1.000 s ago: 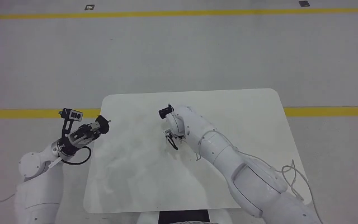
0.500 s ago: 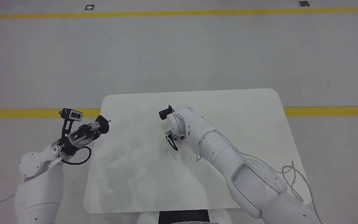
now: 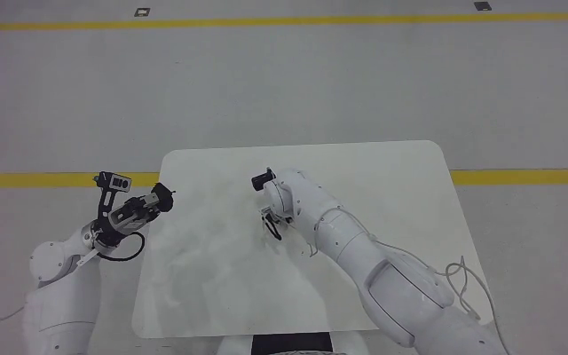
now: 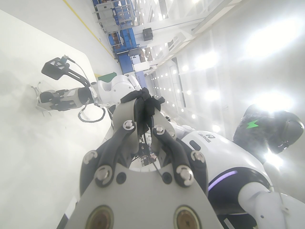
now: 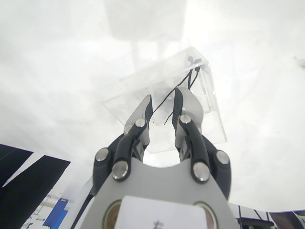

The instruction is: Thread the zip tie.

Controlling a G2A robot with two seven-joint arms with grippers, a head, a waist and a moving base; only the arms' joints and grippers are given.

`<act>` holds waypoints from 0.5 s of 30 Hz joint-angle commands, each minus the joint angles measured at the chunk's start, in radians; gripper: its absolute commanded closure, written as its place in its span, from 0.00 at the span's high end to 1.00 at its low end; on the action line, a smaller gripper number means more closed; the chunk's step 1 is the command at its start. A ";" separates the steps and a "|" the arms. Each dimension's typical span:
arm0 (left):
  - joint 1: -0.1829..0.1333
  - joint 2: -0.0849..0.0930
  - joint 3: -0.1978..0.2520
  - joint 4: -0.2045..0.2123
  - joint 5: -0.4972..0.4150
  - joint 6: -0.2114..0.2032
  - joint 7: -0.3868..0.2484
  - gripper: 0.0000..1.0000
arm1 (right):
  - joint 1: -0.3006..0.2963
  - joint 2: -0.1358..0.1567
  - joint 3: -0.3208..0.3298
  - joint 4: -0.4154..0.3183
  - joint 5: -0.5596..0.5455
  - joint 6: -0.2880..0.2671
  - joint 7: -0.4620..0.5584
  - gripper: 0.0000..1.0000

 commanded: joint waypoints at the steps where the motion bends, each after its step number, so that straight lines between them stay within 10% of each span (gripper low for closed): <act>1: 0.000 0.000 0.000 0.000 0.000 0.000 0.000 0.00 | 0.001 -0.002 0.000 0.003 0.000 -0.001 -0.001 0.14; 15: 0.000 0.000 0.000 0.000 0.000 0.000 0.000 0.00 | 0.002 -0.011 0.003 -0.006 -0.020 0.024 0.002 0.00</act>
